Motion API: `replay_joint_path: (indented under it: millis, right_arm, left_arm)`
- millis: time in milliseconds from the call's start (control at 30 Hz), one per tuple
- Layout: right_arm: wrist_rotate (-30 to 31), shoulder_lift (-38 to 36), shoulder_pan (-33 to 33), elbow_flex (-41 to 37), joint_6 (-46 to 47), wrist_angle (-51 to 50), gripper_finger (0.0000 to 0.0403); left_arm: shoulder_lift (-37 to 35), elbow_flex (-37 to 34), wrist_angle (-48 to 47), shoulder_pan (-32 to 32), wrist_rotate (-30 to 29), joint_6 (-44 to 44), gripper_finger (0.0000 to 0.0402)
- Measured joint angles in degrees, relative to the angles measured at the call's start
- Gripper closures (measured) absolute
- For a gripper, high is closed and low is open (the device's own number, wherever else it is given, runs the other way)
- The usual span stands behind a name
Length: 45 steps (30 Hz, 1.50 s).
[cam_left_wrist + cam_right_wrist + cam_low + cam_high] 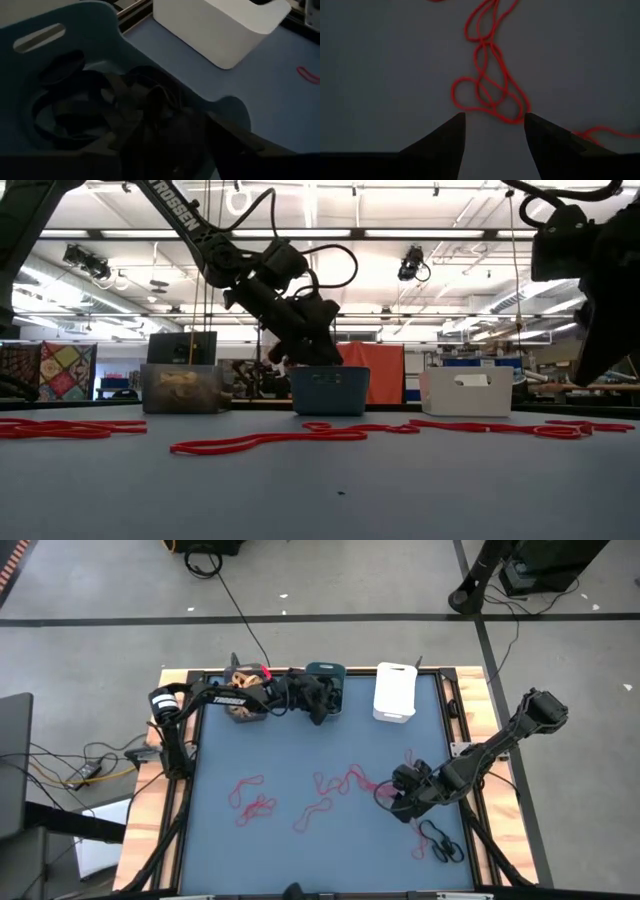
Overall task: Sort rubber bands into baskets
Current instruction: Put the black rubber band into the blue bin
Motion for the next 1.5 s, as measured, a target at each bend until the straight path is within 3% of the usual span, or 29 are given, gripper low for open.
replay_joint_path:
  millis: [133, 500, 800, 1300, 1500]
  right_arm:
    - [-1.6, 0.0, 0.0, 0.0, -0.01, -1.89, 0.019]
    - [-11.79, -0.02, -0.22, 0.0, 3.71, -2.66, 0.0193]
    - [-23.78, -0.04, 0.57, 0.0, 9.58, -3.06, 0.0202]
    - [-29.43, -0.09, 4.04, 0.0, 15.19, -8.26, 0.0226]
    - [-32.2, -0.11, 6.39, 0.0, 19.96, -8.07, 0.0233]
  left_arm:
    - [0.01, 0.0, -0.25, 0.73, -0.74, -3.65, 0.0177]
    - [0.04, 0.02, -1.67, 2.56, -0.76, -5.48, 0.0176]
    - [0.04, 0.04, 0.07, 2.45, -0.71, -5.67, 0.0185]
    - [0.07, 0.04, 0.1, 2.24, 1.39, -4.29, 0.0194]
    - [-0.24, 0.04, -0.77, 1.21, 7.63, 3.68, 0.0194]
